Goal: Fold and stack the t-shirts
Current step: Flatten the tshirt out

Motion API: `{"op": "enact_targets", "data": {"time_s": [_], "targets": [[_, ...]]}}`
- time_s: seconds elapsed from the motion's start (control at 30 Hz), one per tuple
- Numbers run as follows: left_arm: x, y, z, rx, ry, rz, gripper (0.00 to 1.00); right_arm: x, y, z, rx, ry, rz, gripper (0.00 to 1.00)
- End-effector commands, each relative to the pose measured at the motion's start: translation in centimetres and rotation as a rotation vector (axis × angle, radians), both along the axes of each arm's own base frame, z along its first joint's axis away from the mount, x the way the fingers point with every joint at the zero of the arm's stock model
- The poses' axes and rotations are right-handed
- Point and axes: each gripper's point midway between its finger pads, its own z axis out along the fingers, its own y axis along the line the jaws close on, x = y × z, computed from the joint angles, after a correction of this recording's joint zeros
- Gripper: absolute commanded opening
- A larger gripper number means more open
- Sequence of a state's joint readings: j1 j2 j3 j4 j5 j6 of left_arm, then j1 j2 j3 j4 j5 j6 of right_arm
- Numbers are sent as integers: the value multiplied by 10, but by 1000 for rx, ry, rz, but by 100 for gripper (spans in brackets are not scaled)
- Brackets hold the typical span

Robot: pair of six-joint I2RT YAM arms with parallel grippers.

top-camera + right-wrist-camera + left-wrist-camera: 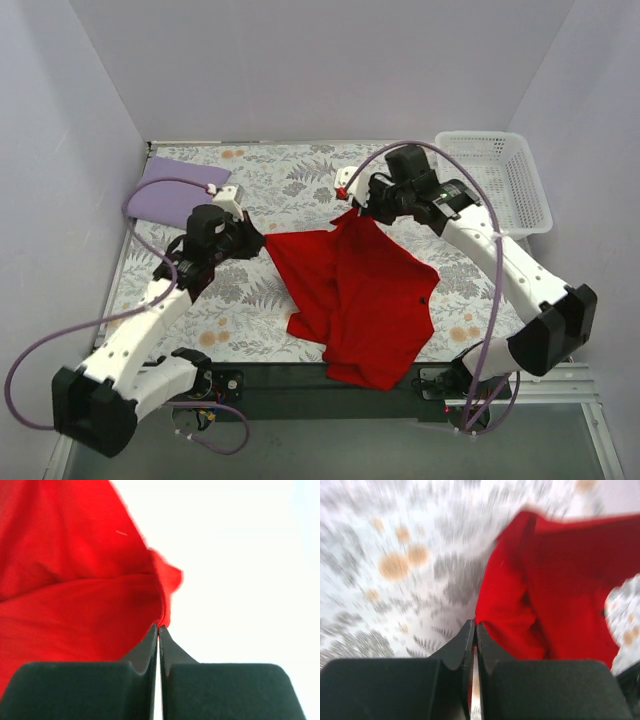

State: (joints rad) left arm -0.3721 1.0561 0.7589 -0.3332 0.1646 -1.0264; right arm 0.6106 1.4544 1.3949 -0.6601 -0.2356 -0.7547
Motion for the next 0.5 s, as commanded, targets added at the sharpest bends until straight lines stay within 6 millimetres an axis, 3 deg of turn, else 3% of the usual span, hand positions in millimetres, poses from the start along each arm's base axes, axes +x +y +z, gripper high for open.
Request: {"op": "enact_targets", "data": {"time_s": [0.0,0.03,0.07,0.1,0.23,0.37,0.43,0.47], "targets": [[12,35,122,-29,-376,172,0,16,-32,95,25,-272,-11,1],[8,42,151,-44,-448,198,0,21,-42,128,64,-322,-36,1],[-4,51,179,-66,-530,224,0,20,-49,146,107,-341,-32,1],[-10,55,199,-87,-581,238,0,26,-70,167,124,-391,-77,1],[-45,72,270,-166,-755,267,0,5,-100,260,198,-617,-126,1],[-82,85,314,-237,-873,268,0,-26,-121,320,289,-744,-186,1],[-98,90,331,-255,-922,265,0,-36,-131,341,320,-795,-222,1],[-110,94,348,-267,-959,260,0,-45,-142,364,339,-866,-256,1]]}}
